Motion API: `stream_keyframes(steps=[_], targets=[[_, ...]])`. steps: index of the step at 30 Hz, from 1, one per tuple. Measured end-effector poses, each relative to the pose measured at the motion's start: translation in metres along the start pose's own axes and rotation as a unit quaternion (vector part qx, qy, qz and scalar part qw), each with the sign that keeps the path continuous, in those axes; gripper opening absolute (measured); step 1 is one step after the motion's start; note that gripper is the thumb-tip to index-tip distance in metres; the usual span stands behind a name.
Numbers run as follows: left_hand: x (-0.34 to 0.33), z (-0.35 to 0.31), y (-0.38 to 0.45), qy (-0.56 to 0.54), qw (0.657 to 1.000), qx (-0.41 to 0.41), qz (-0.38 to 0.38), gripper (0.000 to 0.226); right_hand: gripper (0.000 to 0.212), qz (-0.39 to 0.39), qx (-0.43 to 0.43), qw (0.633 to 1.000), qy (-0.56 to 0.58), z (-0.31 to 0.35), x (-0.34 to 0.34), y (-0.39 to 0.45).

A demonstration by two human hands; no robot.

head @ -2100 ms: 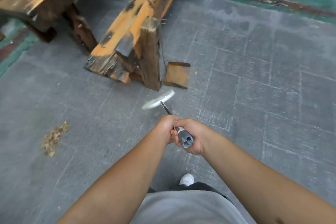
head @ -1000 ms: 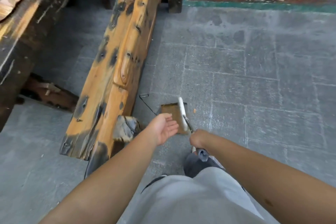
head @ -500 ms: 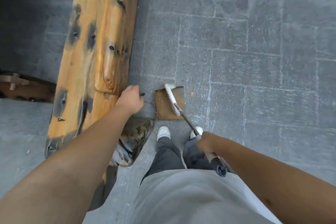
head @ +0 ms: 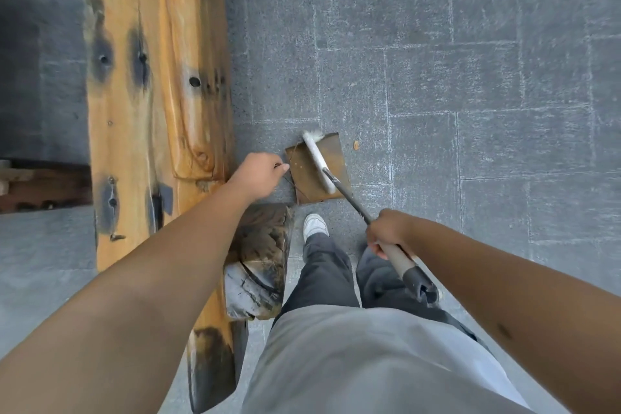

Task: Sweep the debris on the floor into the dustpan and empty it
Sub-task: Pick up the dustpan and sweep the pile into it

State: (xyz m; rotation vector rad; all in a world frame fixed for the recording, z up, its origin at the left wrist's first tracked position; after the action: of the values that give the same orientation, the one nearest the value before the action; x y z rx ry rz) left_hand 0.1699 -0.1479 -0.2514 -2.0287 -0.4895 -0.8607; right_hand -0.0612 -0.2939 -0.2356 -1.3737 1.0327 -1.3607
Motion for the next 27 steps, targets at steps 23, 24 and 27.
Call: stream_keyframes(steps=[23,24,27], targets=[[-0.024,-0.173,-0.101,-0.172,0.965,0.086,-0.177,0.034,0.044,-0.131,0.201,0.828,-0.507,-0.089,0.144,-0.066],[-0.03,-0.181,-0.11,-0.187,0.955,0.104,-0.203,0.034,0.047,-0.129,0.209,0.817,-0.521,-0.098,0.155,-0.065],[-0.054,-0.209,-0.141,-0.233,0.921,0.151,-0.274,0.029,0.052,-0.111,0.215,0.819,-0.52,-0.129,0.191,-0.062]])
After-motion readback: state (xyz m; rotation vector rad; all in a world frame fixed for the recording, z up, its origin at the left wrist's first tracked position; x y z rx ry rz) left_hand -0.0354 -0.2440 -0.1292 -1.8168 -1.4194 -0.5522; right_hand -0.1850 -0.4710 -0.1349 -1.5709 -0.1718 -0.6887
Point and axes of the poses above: each hand's wrist, its own y-axis towards the middle knuckle, its own x-axis out of the back of the hand, z = x × y, the point moved 6 cm from there along y, towards the middle knuckle, and after that the axes turned 7 degrees about -z, right-handed, at the moved point
